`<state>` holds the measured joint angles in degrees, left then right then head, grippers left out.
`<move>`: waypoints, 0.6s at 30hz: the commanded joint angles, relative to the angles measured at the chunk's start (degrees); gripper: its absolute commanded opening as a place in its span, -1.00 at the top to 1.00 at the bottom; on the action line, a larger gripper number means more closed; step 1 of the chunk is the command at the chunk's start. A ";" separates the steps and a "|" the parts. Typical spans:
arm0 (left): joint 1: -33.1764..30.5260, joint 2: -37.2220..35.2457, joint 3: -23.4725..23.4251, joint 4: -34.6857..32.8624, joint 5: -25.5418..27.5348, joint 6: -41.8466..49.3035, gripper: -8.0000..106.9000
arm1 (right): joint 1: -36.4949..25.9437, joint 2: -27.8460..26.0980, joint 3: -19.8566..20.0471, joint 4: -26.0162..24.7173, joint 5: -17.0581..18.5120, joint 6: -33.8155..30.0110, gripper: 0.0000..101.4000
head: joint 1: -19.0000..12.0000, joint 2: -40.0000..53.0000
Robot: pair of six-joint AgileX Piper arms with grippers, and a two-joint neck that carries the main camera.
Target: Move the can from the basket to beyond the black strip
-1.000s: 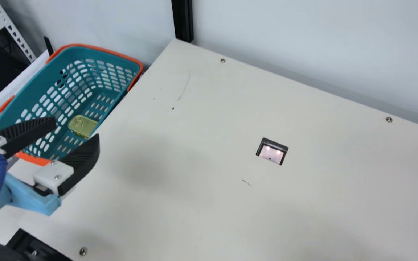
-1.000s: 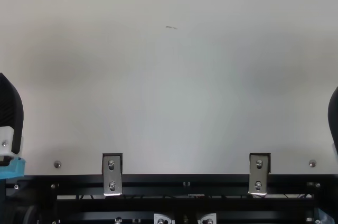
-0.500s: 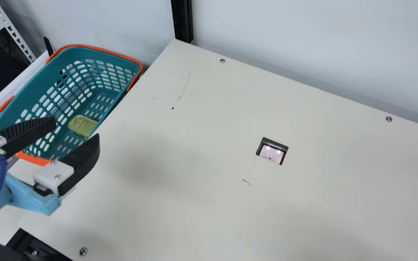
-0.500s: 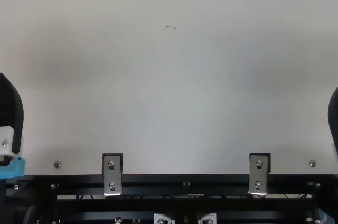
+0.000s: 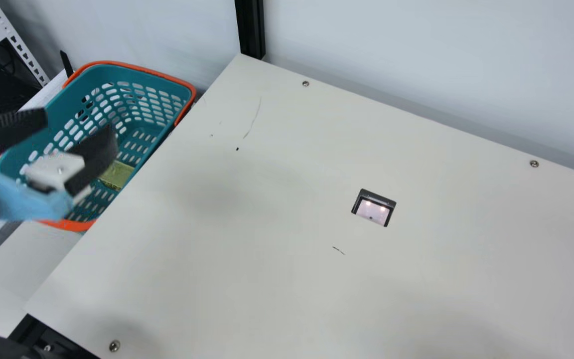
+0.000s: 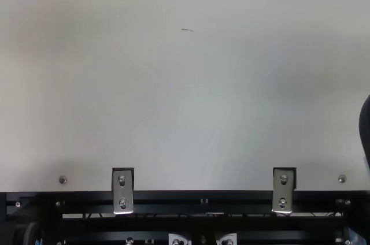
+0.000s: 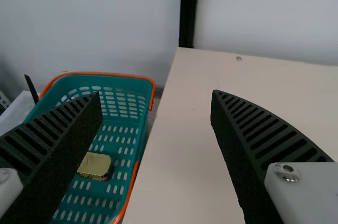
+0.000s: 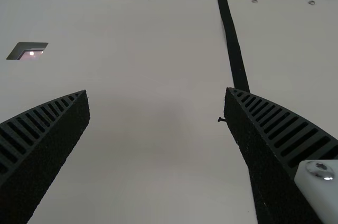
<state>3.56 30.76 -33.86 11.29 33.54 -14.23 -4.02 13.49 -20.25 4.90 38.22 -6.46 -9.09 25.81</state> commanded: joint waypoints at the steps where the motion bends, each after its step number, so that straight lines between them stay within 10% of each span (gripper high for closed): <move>1: 2.36 6.49 -4.40 0.38 -0.07 -1.49 -0.71 | 0.00 0.00 0.00 0.00 0.00 0.00 -1.00 | -1.91 0.76; 18: 17.96 35.09 -23.83 -1.44 6.51 -5.03 -0.71 | 0.00 0.00 0.00 0.00 0.00 0.00 -1.00 | -1.91 0.76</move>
<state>21.03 61.79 -56.30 9.61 39.40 -18.70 -4.02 13.49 -20.25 4.90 38.22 -6.46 -8.80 25.81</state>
